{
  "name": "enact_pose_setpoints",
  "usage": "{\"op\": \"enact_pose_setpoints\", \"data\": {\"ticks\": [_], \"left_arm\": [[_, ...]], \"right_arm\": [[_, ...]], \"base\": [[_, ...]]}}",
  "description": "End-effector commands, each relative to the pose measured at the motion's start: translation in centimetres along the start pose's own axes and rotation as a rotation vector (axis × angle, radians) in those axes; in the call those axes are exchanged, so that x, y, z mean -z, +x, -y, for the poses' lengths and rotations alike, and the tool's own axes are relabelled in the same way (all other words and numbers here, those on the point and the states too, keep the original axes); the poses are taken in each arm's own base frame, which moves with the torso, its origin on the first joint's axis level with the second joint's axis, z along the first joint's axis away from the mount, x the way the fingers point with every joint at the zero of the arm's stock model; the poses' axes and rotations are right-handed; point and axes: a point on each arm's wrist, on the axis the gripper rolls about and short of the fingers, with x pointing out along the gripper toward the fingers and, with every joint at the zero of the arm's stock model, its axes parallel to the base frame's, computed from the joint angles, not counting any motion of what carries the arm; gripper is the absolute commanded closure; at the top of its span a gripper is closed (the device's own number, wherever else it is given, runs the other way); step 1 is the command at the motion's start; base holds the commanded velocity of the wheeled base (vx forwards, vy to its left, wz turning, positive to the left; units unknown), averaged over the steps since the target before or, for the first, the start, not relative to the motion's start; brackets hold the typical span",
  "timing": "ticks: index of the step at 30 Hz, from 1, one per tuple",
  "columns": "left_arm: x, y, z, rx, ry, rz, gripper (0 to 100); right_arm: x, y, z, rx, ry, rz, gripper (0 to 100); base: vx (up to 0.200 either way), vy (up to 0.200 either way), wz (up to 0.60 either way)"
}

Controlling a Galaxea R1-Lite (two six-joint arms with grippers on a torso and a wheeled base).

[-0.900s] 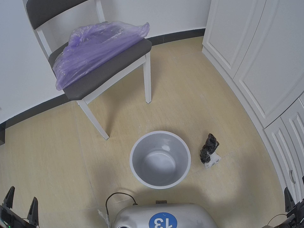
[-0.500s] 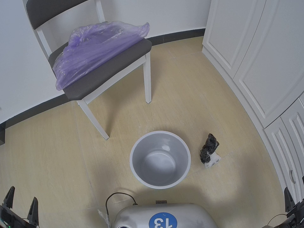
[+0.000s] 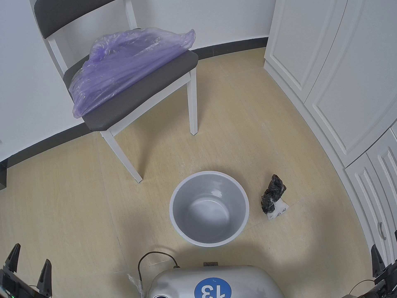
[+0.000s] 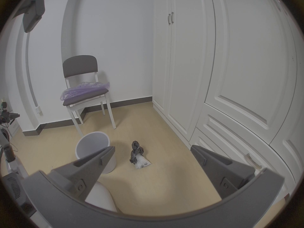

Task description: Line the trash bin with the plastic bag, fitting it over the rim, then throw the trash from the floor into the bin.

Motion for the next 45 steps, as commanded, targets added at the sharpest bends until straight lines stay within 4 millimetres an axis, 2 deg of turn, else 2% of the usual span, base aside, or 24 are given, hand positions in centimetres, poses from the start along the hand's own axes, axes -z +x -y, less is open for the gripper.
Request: {"op": "enact_pose_setpoints", "data": {"ticks": [1,7,9,11,14,17,18,19,21,25,28,31,35,36,37,38,41,45], "left_arm": [[0.5,0.0,0.0,-0.001,-0.002,-0.001,0],[-0.1,-0.1,0.2,0.080,0.036,0.044,0],[-2.9,-0.9,0.3,0.161,-0.001,0.194,0],[-4.7,-1.6,0.5,0.247,-0.075,0.255,0],[-5.7,-1.5,0.5,0.226,-0.057,0.225,0],[-8.5,-0.3,0.4,0.144,0.020,0.149,0],[-8.5,-0.3,0.4,0.144,0.020,0.149,0],[-11.1,1.7,0.2,0.111,0.026,0.082,0],[-13.3,4.4,0.0,0.095,0.026,0.004,0],[-16.0,10.3,-0.4,0.066,0.117,-0.134,0],[-16.1,14.4,-0.5,0.047,0.192,-0.210,0],[-15.7,17.8,0.1,0.000,0.255,-0.216,0],[-15.1,20.5,0.6,-0.057,0.371,-0.255,0],[-15.1,20.5,0.6,-0.057,0.371,-0.255,0],[-14.9,21.1,0.6,-0.058,0.404,-0.271,0],[-14.7,22.0,0.7,-0.052,0.443,-0.291,0],[-14.6,23.6,0.9,-0.047,0.461,-0.311,0],[-14.6,25.3,1.2,-0.040,0.464,-0.319,0]], "right_arm": [[0.5,0.0,0.0,0.009,0.006,0.000,0],[0.3,0.0,0.0,0.015,-0.021,0.015,0],[-0.9,-0.2,0.0,-0.017,-0.021,0.110,0],[-2.2,-0.4,-0.2,-0.077,-0.037,0.223,0],[-3.3,-0.8,-0.3,-0.138,-0.063,0.261,0],[-6.3,-0.6,-0.5,-0.159,-0.098,0.164,0],[-6.3,-0.6,-0.5,-0.159,-0.098,0.164,0],[-8.8,0.3,-0.6,-0.146,-0.092,0.085,0],[-11.0,1.9,-0.6,-0.133,-0.088,0.031,0],[-13.8,5.1,-0.6,-0.107,-0.096,-0.019,0],[-14.5,7.0,-0.4,-0.046,-0.099,-0.037,0],[-14.9,8.9,-0.3,0.014,-0.124,-0.032,0],[-15.2,10.8,-0.4,0.023,-0.103,0.012,0],[-15.2,10.8,-0.4,0.023,-0.103,0.012,0],[-15.2,11.1,-0.4,0.025,-0.095,0.051,0],[-15.9,11.2,-0.6,0.014,-0.080,0.165,0],[-16.7,11.8,-1.5,-0.075,0.003,0.293,0],[-16.3,13.2,-2.3,-0.087,0.066,0.282,0]], "base": [[0.000,0.000,0.00],[0.000,0.000,0.00],[0.000,0.000,0.00],[0.000,0.000,0.00],[0.000,0.000,0.00],[0.000,0.000,0.00],[0.000,0.000,0.00],[0.000,0.000,0.00],[0.000,0.000,0.00],[0.000,0.000,0.00],[0.000,0.000,0.00],[0.000,0.000,0.00],[0.000,0.000,0.00],[0.000,0.000,0.00],[0.000,0.000,0.00],[0.000,0.000,0.00],[0.000,0.000,0.00],[0.000,0.000,0.00]]}}
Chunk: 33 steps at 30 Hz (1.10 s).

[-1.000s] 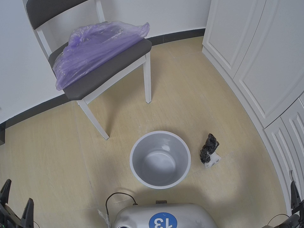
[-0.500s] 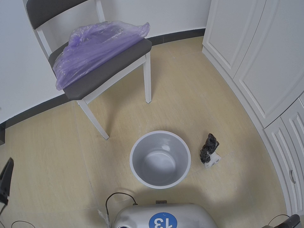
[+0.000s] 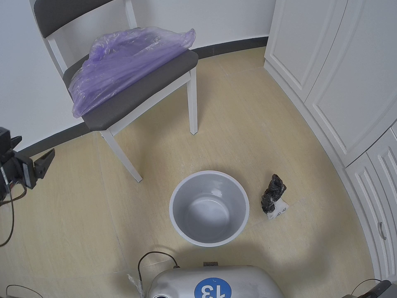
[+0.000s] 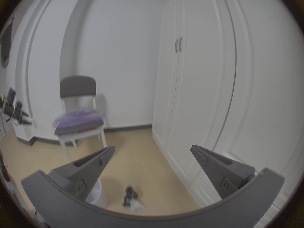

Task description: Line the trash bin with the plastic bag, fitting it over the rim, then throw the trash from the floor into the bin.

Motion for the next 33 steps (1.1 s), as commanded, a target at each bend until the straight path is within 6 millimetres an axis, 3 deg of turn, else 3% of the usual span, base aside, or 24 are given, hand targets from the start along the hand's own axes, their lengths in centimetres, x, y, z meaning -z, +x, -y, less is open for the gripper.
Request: {"op": "enact_pose_setpoints", "data": {"ticks": [1,7,12,28,33], "left_arm": [[-1.2,8.2,1.4,0.002,0.113,-0.096,0],[-3.2,10.6,1.2,-0.052,0.105,-0.030,0],[-3.6,12.4,1.2,-0.065,0.123,-0.036,0],[-5.3,15.3,0.9,-0.122,0.107,0.024,0],[-6.7,15.8,0.1,-0.148,0.094,0.067,0]], "right_arm": [[3.2,5.4,-2.0,-0.044,0.120,-0.096,0],[3.6,5.8,-3.3,-0.119,0.222,-0.098,0],[4.1,6.1,-3.6,-0.128,0.221,-0.122,0],[4.8,6.7,-3.9,-0.132,0.220,-0.154,0],[4.5,6.8,-3.9,-0.132,0.223,-0.145,0]], "base": [[0.000,0.000,0.00],[0.000,0.000,0.00],[0.000,0.000,0.00],[0.000,0.000,0.00],[0.000,0.000,0.00]]}}
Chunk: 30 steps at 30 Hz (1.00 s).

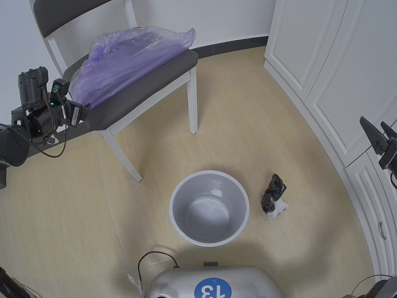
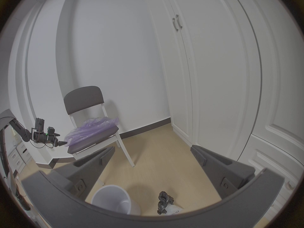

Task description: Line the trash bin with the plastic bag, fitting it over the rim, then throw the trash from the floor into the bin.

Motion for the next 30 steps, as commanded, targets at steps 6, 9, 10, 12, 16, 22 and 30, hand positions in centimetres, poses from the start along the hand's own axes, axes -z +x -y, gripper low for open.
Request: {"op": "enact_pose_setpoints", "data": {"ticks": [6,9,10,12,16,22,30], "left_arm": [[-0.9,0.9,-0.8,-0.030,-0.013,0.030,0],[-0.9,0.9,-0.7,-0.028,-0.012,0.027,100],[-0.8,1.0,-0.7,-0.027,-0.013,0.025,100],[-0.7,1.0,-0.6,-0.024,-0.015,0.021,100],[-0.6,0.9,-0.6,-0.021,-0.017,0.019,100],[-2.0,-0.7,-0.6,-0.011,-0.056,0.071,100],[-6.2,-6.2,-0.8,0.046,-0.167,0.235,100]], "right_arm": [[-0.2,0.1,0.0,-0.001,0.002,0.007,0],[-0.2,0.1,0.0,-0.001,0.006,0.006,0],[-0.2,0.1,0.0,-0.001,0.018,0.006,0],[-0.2,0.1,0.0,-0.003,0.023,0.006,0],[-0.1,0.1,0.0,-0.002,0.023,0.003,0],[0.3,1.0,-0.2,-0.003,0.034,-0.024,0],[3.0,4.3,-4.5,0.064,0.160,-0.104,0]], "base": [[0.000,0.000,0.00],[0.000,0.000,0.00],[0.000,0.000,0.00],[0.000,0.000,0.00],[0.000,0.000,0.00],[0.000,0.000,0.00],[0.000,0.000,0.00]]}}
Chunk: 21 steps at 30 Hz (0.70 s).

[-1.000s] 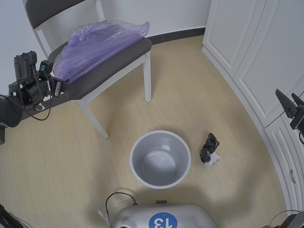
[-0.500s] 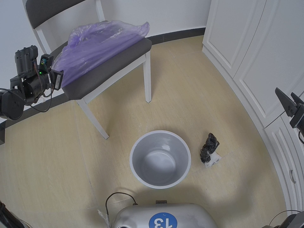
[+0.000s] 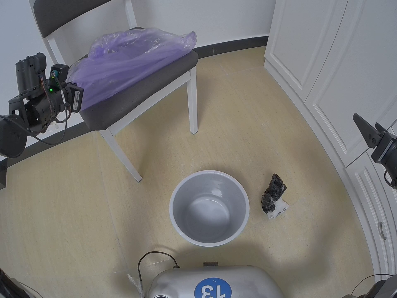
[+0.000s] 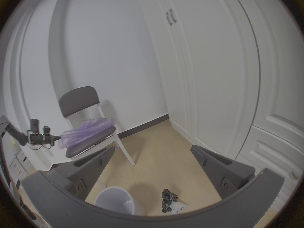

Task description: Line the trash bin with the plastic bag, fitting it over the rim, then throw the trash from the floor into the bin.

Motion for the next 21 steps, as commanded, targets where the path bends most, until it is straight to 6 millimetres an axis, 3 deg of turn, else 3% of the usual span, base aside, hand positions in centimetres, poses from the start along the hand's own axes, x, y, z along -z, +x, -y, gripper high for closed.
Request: {"op": "enact_pose_setpoints", "data": {"ticks": [1,8,9,11,17,21], "left_arm": [[-4.5,-4.9,-0.1,0.050,-0.088,0.157,100],[-7.1,-7.6,-0.7,0.093,-0.100,0.211,100],[-8.6,-8.9,-0.7,0.128,-0.108,0.237,100],[-9.7,-10.0,-0.8,0.161,-0.112,0.249,100],[-12.2,-12.0,-0.8,0.239,-0.113,0.257,100],[-13.4,-12.9,-0.5,0.221,-0.116,0.258,100]], "right_arm": [[2.9,2.3,-4.0,-0.029,0.069,-0.088,0],[3.8,5.0,-6.5,-0.074,0.095,-0.108,0],[4.8,6.1,-7.3,-0.075,0.108,-0.131,0],[5.6,6.9,-8.1,-0.084,0.117,-0.150,0],[7.7,9.8,-9.5,-0.082,0.170,-0.184,0],[8.2,10.2,-9.8,-0.094,0.183,-0.198,0]], "base": [[0.000,0.000,0.00],[0.000,0.000,0.00],[0.000,0.000,0.00],[0.000,0.000,0.00],[0.000,0.000,0.00],[0.000,0.000,0.00]]}}
